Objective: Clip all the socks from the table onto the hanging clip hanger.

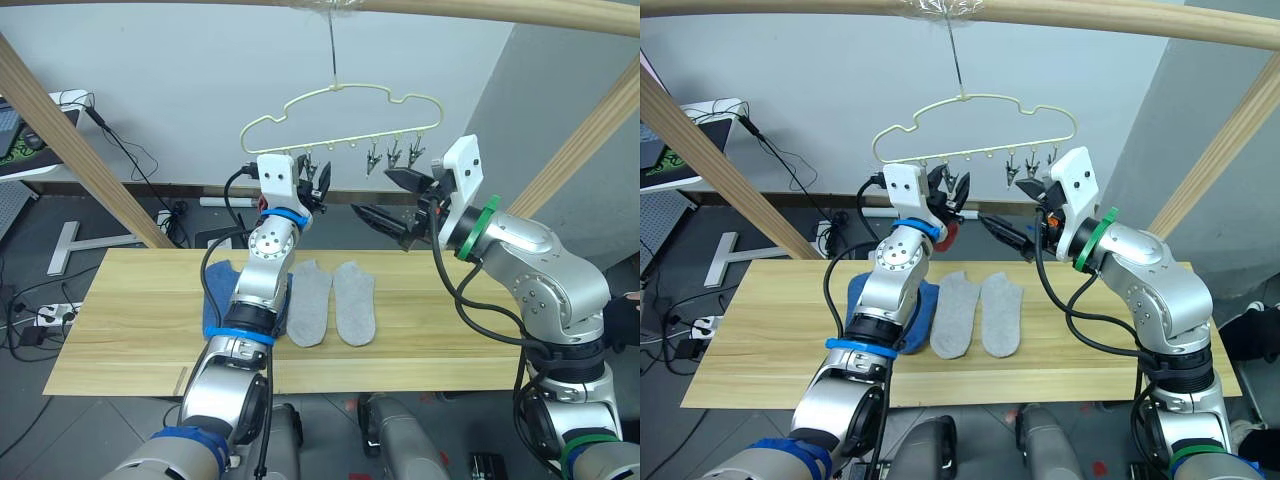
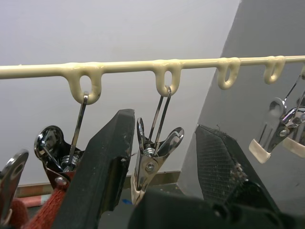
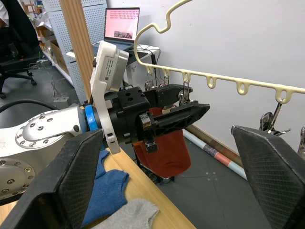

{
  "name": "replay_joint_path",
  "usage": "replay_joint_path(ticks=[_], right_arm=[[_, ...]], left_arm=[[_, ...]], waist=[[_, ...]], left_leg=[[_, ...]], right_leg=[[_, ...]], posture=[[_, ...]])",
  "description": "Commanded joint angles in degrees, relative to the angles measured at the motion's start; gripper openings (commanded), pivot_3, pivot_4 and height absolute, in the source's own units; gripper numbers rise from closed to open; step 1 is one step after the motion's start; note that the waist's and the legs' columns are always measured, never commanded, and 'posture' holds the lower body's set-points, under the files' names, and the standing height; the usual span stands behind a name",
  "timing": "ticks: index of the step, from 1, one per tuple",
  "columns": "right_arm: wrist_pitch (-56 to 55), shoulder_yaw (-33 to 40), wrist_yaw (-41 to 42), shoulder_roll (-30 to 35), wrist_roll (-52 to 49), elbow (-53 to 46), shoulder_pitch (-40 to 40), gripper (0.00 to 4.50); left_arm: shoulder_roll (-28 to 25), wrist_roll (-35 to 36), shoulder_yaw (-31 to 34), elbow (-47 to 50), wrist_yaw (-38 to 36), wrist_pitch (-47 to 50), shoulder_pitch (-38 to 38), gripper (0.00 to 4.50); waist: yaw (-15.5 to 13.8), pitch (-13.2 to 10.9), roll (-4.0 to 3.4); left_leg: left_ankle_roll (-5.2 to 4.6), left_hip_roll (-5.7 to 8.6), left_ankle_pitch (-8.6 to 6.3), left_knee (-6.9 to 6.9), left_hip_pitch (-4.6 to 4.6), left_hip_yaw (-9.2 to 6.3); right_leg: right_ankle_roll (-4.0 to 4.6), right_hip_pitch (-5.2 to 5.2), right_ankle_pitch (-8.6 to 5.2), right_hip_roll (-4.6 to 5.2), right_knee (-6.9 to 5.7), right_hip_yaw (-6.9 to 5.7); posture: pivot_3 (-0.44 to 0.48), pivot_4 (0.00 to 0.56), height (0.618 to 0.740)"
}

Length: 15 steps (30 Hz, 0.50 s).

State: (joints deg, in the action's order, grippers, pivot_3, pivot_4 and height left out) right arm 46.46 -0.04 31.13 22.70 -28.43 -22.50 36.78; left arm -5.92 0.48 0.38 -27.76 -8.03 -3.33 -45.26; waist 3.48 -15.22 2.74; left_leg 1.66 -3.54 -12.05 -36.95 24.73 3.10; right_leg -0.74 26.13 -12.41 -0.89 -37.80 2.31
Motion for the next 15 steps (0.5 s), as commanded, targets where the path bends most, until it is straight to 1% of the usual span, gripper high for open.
replay_joint_path(ticks=[1, 3, 6, 7, 10, 12, 13, 15], right_arm=[[-1.0, 1.3, 0.0, 0.4, -1.0, -1.5, 1.2, 4.50], [-1.1, 1.4, 0.1, 0.5, -1.1, -1.6, 1.2, 4.50], [-1.1, 1.3, 0.1, 0.6, -1.0, -1.6, 1.0, 4.50], [-1.0, 1.3, 0.2, 0.7, -1.0, -1.6, 1.0, 4.50], [-1.0, 1.4, 0.1, 0.6, -1.1, -1.6, 1.2, 4.50], [-1.1, 1.3, 0.1, 0.5, -1.0, -1.5, 1.2, 4.50], [-1.1, 1.3, 0.1, 0.5, -1.0, -1.4, 1.1, 4.50], [-1.2, 1.2, 0.2, 0.4, -1.0, -1.4, 0.9, 4.50]], left_arm=[[-0.2, -0.5, 0.0, 0.5, 0.3, -1.8, -1.4, 2.37], [-0.1, -0.5, 0.0, 0.2, 0.3, -1.9, -1.5, 2.37], [-0.1, -0.2, 0.1, -0.3, 0.1, -2.2, -1.7, 1.82], [-0.1, -0.2, 0.1, -0.3, 0.1, -2.4, -1.7, 1.60], [-0.1, -0.1, 0.1, -0.4, -0.1, -2.6, -1.7, 0.63], [-0.3, 0.0, 0.3, -0.5, -0.2, -2.7, -1.8, 0.20], [-0.3, 0.0, 0.3, -0.5, -0.2, -2.7, -1.8, 0.08], [-0.3, 0.0, 0.3, -0.5, -0.2, -2.7, -1.8, 0.07]], waist=[[0.0, 0.0, 0.00], [0.0, 0.0, 0.00], [0.0, 0.0, 0.00], [0.0, 0.0, 0.00], [0.0, 0.0, 0.00], [0.0, 0.0, 0.00], [0.0, 0.0, 0.00], [0.0, 0.0, 0.00]], left_leg=[[0.00, 0.00, 0.00, 0.00, 0.00, 0.00], [0.00, 0.00, 0.00, 0.00, 0.00, 0.00], [0.00, 0.00, 0.00, -0.01, 0.00, 0.00], [0.00, 0.00, 0.00, 0.00, 0.00, 0.00], [0.00, 0.00, 0.00, -0.01, 0.00, 0.00], [0.00, 0.00, 0.00, 0.00, 0.00, 0.00], [0.00, 0.00, 0.00, 0.00, 0.00, 0.00], [0.00, 0.00, 0.00, -0.01, 0.00, 0.00]], right_leg=[[0.00, 0.00, 0.00, 0.00, 0.00, 0.00], [0.00, 0.00, 0.00, 0.00, 0.00, 0.00], [0.00, 0.00, 0.00, 0.00, -0.01, 0.00], [0.00, 0.00, 0.00, 0.00, -0.01, 0.00], [0.00, 0.00, 0.00, 0.00, -0.01, 0.00], [0.00, 0.00, 0.00, 0.00, -0.01, 0.00], [0.00, 0.00, 0.00, 0.00, -0.01, 0.00], [0.00, 0.00, 0.00, 0.00, -0.02, 0.00]], posture=[[-0.137, 0.249, 0.740], [-0.140, 0.250, 0.740], [-0.140, 0.250, 0.740], [-0.139, 0.251, 0.740], [-0.139, 0.251, 0.740], [-0.139, 0.251, 0.740], [-0.136, 0.252, 0.740], [-0.136, 0.252, 0.740]])
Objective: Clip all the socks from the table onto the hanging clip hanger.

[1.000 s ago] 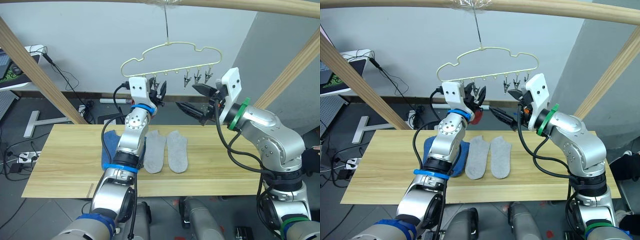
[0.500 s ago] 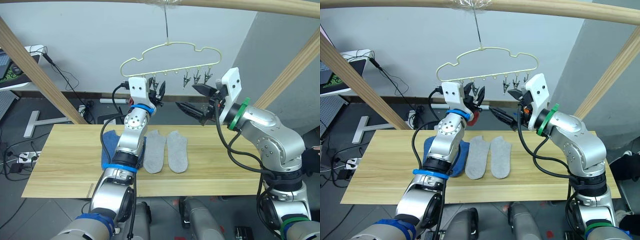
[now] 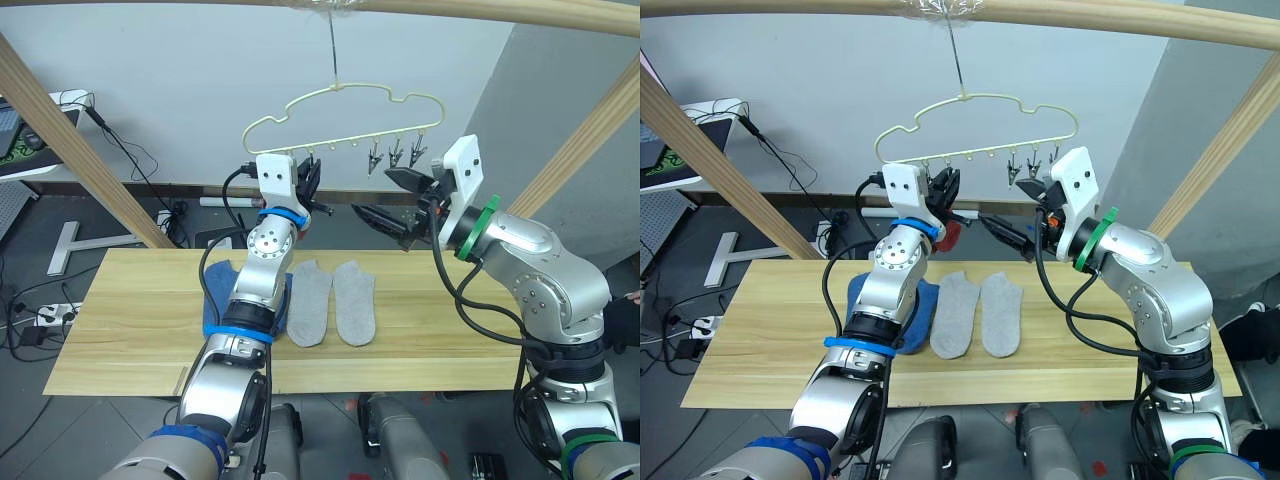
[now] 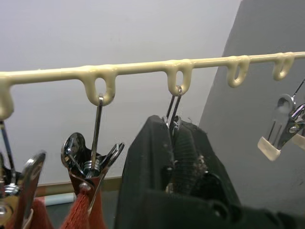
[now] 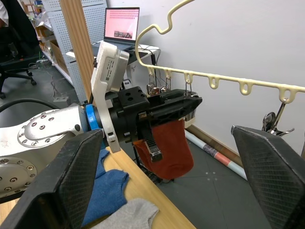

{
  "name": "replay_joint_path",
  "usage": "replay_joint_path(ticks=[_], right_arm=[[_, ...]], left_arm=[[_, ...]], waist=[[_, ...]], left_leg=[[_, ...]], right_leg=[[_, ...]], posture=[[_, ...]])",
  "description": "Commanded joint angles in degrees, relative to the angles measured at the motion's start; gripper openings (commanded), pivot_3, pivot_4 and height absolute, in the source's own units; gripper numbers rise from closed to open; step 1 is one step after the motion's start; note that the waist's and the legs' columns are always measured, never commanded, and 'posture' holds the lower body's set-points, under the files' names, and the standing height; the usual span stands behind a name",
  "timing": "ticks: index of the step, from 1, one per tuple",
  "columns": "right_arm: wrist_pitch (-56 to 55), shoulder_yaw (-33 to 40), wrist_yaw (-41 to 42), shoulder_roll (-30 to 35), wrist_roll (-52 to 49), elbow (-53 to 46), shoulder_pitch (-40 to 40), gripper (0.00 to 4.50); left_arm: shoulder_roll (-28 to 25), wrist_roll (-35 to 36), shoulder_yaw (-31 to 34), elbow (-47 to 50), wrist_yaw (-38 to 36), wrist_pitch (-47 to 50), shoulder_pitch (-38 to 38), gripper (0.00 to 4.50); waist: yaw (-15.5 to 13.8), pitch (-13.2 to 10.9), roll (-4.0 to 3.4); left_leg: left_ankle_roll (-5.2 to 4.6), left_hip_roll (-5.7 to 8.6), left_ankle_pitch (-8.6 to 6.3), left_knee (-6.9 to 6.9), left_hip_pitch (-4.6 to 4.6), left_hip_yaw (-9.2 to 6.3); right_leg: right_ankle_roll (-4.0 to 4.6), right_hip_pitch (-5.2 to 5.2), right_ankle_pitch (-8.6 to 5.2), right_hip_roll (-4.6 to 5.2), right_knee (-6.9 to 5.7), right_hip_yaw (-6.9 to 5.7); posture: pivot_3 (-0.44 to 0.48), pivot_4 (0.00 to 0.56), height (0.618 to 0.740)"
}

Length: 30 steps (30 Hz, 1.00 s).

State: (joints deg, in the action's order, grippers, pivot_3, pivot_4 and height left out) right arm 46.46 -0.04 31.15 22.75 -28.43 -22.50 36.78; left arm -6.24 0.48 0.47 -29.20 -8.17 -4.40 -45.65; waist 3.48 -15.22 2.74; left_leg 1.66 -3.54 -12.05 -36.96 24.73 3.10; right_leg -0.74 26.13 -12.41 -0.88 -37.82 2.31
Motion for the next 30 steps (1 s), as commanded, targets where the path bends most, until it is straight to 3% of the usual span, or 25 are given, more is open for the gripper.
replay_joint_path(ticks=[1, 6, 9, 12, 16, 21, 30], right_arm=[[-1.4, 1.1, 0.2, 0.3, -0.9, -1.4, 0.7, 4.50], [-3.4, -3.1, -0.2, -1.1, 1.5, -1.2, -1.9, 4.50], [-8.1, -11.1, -3.6, -1.0, 10.5, 2.7, -6.9, 4.50], [-11.1, -14.0, -5.0, -1.0, 15.0, 5.7, -9.7, 4.50], [-17.8, -19.7, -6.6, -5.0, 21.1, 19.6, -13.2, 4.50], [-30.8, -20.9, -8.8, -11.2, 27.5, 41.6, -8.4, 4.50], [-37.2, -19.3, -6.1, -15.1, 30.5, 62.2, -3.8, 4.50]], left_arm=[[0.0, 0.0, 0.2, 1.0, 0.0, -1.7, -1.3, 0.07], [-0.7, 1.1, 0.6, 2.4, -1.2, 0.4, -0.3, 0.07], [-1.2, 4.4, 2.2, 5.1, -3.7, 4.3, 1.6, 0.07], [-1.7, 5.8, 2.8, 7.5, -4.9, 6.6, 2.8, 0.07], [-3.7, 6.9, 2.4, 13.6, -7.3, 11.7, 7.8, 0.07], [-3.4, 7.1, 3.3, 17.8, -5.3, 12.8, 9.7, 0.07], [-3.4, 6.9, 3.2, 20.3, -5.1, 14.6, 10.7, 0.07]], waist=[[0.0, 0.0, 0.00], [0.0, 0.0, 0.00], [0.0, 0.0, 0.00], [0.0, 0.0, 0.00], [0.2, 0.0, 0.02], [0.2, 0.0, 0.02], [-0.4, 0.0, 0.02]], left_leg=[[0.00, 0.00, 0.00, 0.00, 0.00, 0.00], [0.00, 0.00, 0.00, 0.00, 0.00, -0.01], [0.00, -0.02, 0.00, 0.00, -0.01, -0.02], [0.01, -0.01, 0.00, 0.00, -0.04, 0.01], [0.01, 0.00, 0.01, -0.06, -0.14, 0.13], [-0.01, -0.05, 0.02, -0.01, -0.53, 0.11], [-0.03, -0.04, 0.03, 0.05, -0.59, 0.15]], right_leg=[[0.00, 0.00, 0.00, 0.00, 0.00, 0.00], [0.00, 0.00, 0.00, 0.00, -0.02, 0.00], [0.00, 0.00, 0.00, -0.01, -0.04, -0.01], [0.00, 0.00, 0.00, 0.00, -0.06, 0.01], [0.00, -0.03, 0.00, 0.02, -0.14, 0.10], [0.03, -0.32, 0.01, -0.05, -0.24, 0.08], [0.04, -0.40, 0.04, -0.04, -0.14, 0.11]], posture=[[-0.136, 0.252, 0.740], [-0.119, 0.255, 0.740], [-0.108, 0.257, 0.740], [-0.102, 0.258, 0.740], [-0.073, 0.261, 0.740], [-0.051, 0.260, 0.740], [-0.014, 0.260, 0.740]])
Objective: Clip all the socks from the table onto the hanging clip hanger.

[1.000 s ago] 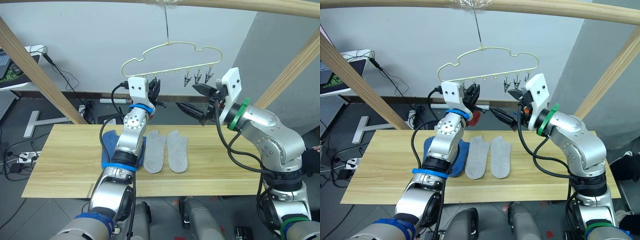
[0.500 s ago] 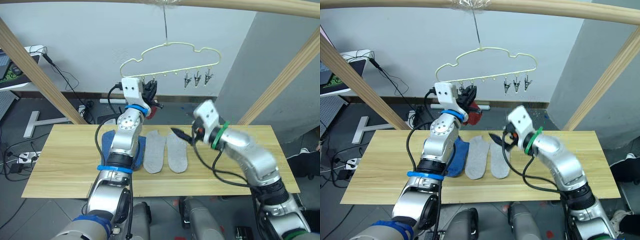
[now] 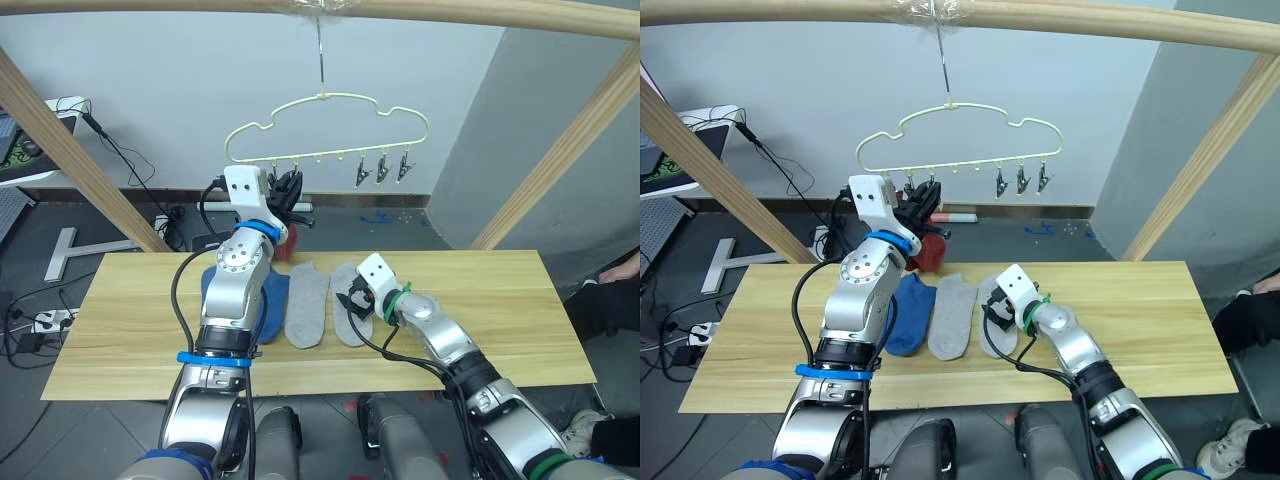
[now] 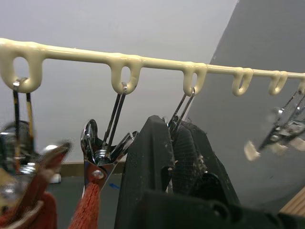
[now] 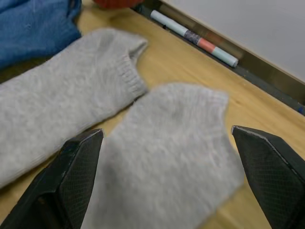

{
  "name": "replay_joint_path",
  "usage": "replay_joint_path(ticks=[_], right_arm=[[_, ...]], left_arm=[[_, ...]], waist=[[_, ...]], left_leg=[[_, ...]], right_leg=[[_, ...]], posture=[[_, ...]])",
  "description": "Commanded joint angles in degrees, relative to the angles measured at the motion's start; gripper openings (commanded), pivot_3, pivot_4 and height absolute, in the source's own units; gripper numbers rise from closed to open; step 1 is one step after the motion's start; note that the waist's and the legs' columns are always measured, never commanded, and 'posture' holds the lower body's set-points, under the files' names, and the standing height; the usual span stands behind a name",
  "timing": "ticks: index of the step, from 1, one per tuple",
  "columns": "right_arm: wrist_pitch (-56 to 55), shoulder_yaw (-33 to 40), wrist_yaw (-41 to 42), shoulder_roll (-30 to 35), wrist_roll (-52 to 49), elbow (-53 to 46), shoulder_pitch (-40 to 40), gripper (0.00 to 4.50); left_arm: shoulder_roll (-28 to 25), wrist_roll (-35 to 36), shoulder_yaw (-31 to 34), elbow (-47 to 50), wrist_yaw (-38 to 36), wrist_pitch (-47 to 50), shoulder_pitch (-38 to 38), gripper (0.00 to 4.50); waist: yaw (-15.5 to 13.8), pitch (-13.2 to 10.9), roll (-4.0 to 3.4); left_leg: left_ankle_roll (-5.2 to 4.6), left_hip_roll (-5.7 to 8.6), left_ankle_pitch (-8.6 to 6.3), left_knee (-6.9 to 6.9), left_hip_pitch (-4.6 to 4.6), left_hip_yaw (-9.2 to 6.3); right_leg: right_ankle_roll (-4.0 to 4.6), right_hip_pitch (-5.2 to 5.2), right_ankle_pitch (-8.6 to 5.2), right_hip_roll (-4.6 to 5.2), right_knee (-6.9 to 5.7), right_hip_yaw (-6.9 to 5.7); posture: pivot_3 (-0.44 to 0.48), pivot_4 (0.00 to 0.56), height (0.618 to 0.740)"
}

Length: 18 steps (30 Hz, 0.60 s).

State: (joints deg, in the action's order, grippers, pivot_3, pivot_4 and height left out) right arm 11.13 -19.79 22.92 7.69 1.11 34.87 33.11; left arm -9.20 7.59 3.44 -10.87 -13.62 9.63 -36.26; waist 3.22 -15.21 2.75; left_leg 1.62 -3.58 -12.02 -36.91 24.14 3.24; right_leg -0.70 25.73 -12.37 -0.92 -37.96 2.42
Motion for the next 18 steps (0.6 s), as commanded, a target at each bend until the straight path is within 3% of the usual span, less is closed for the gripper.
replay_joint_path(ticks=[1, 3, 7, 14, 18], right_arm=[[-2.2, 0.6, 2.8, 0.1, 1.1, 6.5, -0.4, 4.32], [-2.6, 1.0, 3.7, 0.1, 1.2, 8.3, -0.9, 3.94], [-3.8, 1.4, 4.3, 0.8, 2.2, 8.0, -1.6, 2.58], [-5.5, 2.0, 7.4, 4.4, 3.2, -2.2, -6.1, 0.21], [-7.5, 2.4, 9.6, 8.3, 3.4, -14.9, -9.2, 0.05]], left_arm=[[-0.5, -0.1, 0.1, 2.5, 0.3, 0.8, 1.7, 0.07], [-0.6, -0.1, 0.1, 3.2, 0.3, 1.1, 2.3, 0.07], [-0.8, 0.0, 0.3, 3.6, 0.3, 1.5, 2.5, 0.07], [0.7, 4.3, 1.7, 4.5, -0.9, 4.7, 2.3, 0.07], [3.2, 13.9, 6.9, 5.8, -0.1, 14.0, 1.9, 0.07]], waist=[[-0.1, 0.0, 0.00], [-0.1, 0.0, -0.01], [-0.1, 0.0, -0.01], [-0.2, 0.0, -0.02], [-0.3, 0.0, -0.02]], left_leg=[[0.00, -0.01, 0.00, 0.02, 0.00, 0.00], [0.00, -0.01, -0.01, 0.03, -0.05, 0.03], [0.00, -0.01, -0.01, -0.01, -0.41, -0.04], [-0.01, 0.02, 0.00, -0.04, -0.50, -0.01], [0.00, 0.02, -0.01, -0.01, -0.30, -0.03]], right_leg=[[0.00, 0.00, 0.00, 0.00, 0.01, -0.01], [0.00, -0.04, 0.00, 0.01, 0.02, 0.04], [0.00, -0.41, 0.00, 0.00, 0.03, -0.03], [-0.01, -0.50, 0.00, 0.01, 0.02, 0.04], [-0.01, -0.39, -0.01, 0.02, 0.14, 0.01]], posture=[[-0.008, 0.257, 0.740], [-0.008, 0.257, 0.740], [-0.008, 0.257, 0.740], [-0.018, 0.246, 0.740], [-0.028, 0.241, 0.740]])
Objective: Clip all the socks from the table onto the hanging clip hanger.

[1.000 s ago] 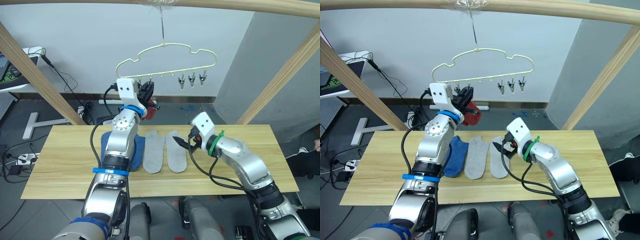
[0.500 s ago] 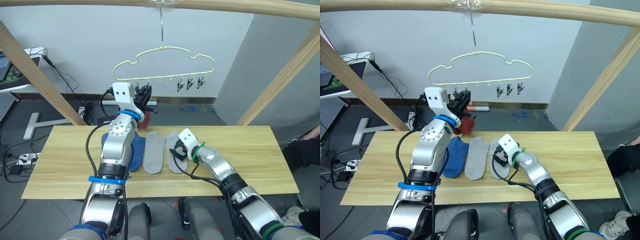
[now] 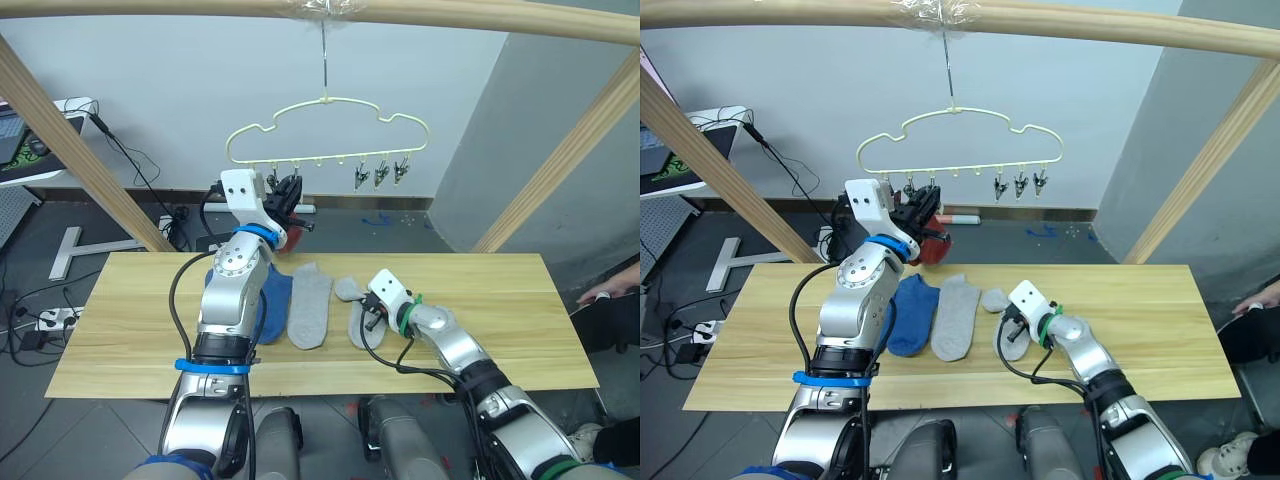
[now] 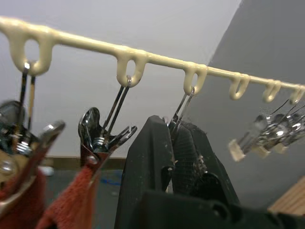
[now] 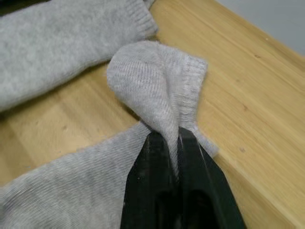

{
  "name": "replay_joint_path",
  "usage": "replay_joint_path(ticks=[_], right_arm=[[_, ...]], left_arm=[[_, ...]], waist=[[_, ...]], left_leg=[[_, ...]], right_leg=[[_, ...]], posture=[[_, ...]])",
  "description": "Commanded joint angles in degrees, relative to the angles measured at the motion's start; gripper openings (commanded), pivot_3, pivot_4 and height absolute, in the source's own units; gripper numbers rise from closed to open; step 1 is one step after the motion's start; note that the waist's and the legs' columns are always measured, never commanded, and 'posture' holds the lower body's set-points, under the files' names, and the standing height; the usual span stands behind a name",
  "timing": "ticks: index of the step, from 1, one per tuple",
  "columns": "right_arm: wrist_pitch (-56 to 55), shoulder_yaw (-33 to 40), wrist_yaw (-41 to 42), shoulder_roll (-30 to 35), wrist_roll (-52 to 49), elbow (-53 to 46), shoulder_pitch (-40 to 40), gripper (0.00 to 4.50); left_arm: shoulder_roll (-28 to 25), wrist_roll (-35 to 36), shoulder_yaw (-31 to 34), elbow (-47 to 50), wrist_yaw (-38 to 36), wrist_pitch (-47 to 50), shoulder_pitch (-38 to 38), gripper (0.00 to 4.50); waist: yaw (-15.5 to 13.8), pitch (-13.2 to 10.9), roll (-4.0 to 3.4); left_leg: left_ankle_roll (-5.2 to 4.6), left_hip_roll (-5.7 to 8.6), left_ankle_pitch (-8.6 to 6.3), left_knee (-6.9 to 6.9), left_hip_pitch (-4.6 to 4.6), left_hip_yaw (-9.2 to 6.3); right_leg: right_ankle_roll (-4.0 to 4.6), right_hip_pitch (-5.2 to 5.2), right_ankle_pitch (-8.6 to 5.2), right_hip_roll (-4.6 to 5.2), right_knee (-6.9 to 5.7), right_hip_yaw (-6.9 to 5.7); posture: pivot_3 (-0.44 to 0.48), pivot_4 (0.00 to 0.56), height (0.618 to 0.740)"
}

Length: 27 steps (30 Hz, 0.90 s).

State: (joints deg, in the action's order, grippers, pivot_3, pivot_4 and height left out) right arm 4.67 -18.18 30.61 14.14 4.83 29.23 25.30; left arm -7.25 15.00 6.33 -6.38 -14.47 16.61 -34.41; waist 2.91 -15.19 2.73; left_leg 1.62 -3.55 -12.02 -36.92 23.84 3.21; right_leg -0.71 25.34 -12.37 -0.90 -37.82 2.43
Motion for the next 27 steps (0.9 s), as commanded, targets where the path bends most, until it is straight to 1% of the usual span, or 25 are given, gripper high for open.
replay_joint_path(ticks=[1, 6, 9, 11, 13, 15, 20, 27], right_arm=[[-0.4, 1.2, 2.4, 2.2, -0.8, -11.9, -2.0, 0.05], [5.7, 3.4, 2.7, 2.6, -3.4, -26.2, -4.7, 0.05], [9.0, 4.4, 1.3, 2.0, -3.7, -31.5, -4.9, 0.05], [11.8, 4.4, -0.2, 0.7, -3.5, -36.7, -4.5, 0.05], [13.9, 4.5, -1.2, -0.4, -3.4, -39.5, -3.8, 0.05], [15.9, 4.7, -2.3, -1.7, -3.4, -40.6, -2.3, 0.05], [18.0, 4.2, -2.4, -2.7, -3.3, -40.5, 0.6, 0.05], [18.2, 4.6, -2.5, -3.8, -3.8, -38.9, 3.0, 0.05]], left_arm=[[1.7, 8.9, 5.3, 1.7, 1.1, 9.5, 0.0, 0.07], [2.8, 20.3, 11.3, 3.5, 2.8, 20.2, -0.1, 0.07], [3.1, 24.8, 13.5, 4.1, 4.4, 23.5, -0.3, 0.07], [3.7, 28.5, 15.1, 4.8, 5.4, 25.5, -0.4, 0.07], [3.9, 30.9, 15.6, 5.2, 6.0, 27.1, -0.5, 0.07], [3.8, 32.8, 15.4, 6.0, 6.0, 28.4, -0.5, 0.07], [3.6, 33.9, 14.6, 6.5, 6.8, 28.7, -0.3, 0.07], [3.0, 36.9, 13.4, 8.2, 5.5, 30.3, 0.0, 0.07]], waist=[[0.3, 0.0, 0.00], [0.7, 0.0, 0.00], [0.7, 0.0, 0.01], [0.7, 0.0, 0.01], [0.7, 0.0, 0.01], [0.7, 0.0, 0.01], [0.6, 0.0, 0.02], [0.6, 0.0, 0.02]], left_leg=[[0.00, 0.01, 0.00, 0.01, 0.02, 0.02], [0.01, -0.05, 0.00, 0.01, -0.11, -0.12], [0.02, -0.04, 0.01, -0.01, -0.14, -0.17], [0.02, -0.01, 0.01, -0.04, -0.13, -0.12], [0.02, -0.01, 0.01, -0.03, -0.12, -0.08], [0.02, -0.01, 0.01, -0.02, -0.07, -0.10], [0.02, 0.02, 0.01, -0.02, -0.05, -0.11], [0.02, 0.01, 0.00, 0.01, -0.01, -0.11]], right_leg=[[0.00, 0.02, 0.00, 0.00, 0.01, 0.02], [-0.01, -0.02, 0.00, -0.07, -0.14, -0.05], [-0.01, -0.03, 0.00, -0.09, -0.17, -0.07], [-0.01, -0.05, 0.00, -0.06, -0.14, -0.04], [-0.01, -0.04, 0.00, -0.05, -0.10, 0.01], [-0.01, -0.02, 0.00, -0.05, -0.07, -0.03], [-0.01, -0.02, 0.00, -0.04, -0.04, -0.03], [0.00, 0.01, 0.00, -0.05, 0.00, -0.04]], posture=[[-0.031, 0.239, 0.740], [-0.034, 0.235, 0.740], [-0.035, 0.233, 0.740], [-0.041, 0.232, 0.740], [-0.041, 0.232, 0.740], [-0.047, 0.234, 0.740], [-0.047, 0.234, 0.740], [-0.045, 0.241, 0.740]])
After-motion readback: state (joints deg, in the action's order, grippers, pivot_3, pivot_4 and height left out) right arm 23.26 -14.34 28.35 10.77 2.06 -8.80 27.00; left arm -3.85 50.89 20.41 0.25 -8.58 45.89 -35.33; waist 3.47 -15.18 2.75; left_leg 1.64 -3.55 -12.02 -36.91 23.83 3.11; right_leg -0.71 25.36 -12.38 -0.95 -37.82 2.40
